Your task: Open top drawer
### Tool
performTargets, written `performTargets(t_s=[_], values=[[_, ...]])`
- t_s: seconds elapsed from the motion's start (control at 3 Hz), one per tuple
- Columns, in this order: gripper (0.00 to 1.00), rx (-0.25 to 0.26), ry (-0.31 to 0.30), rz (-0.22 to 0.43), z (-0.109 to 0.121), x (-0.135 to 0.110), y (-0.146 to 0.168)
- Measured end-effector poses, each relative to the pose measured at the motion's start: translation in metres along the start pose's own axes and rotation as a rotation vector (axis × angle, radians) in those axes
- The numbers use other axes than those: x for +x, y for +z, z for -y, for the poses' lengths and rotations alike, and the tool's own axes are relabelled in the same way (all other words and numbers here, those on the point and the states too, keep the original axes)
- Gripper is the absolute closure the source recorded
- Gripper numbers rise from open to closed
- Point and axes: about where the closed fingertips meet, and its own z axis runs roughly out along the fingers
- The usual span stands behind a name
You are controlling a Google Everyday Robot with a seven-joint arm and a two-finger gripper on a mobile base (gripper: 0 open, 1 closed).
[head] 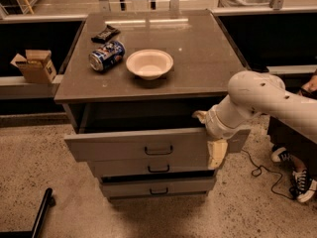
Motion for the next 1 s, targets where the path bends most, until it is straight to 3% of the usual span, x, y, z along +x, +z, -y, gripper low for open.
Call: performTargets(t_s=[0.33,0.67,1.0], values=[[0.0,-0.002,0.002,-0.001,0.0,0.0,0.0],[0.19,-0.073,0.038,-0.034,-0.011,0.006,0.003],[0.36,-0.176,0.055,-0.057,-0.038,0.009,-0.003]])
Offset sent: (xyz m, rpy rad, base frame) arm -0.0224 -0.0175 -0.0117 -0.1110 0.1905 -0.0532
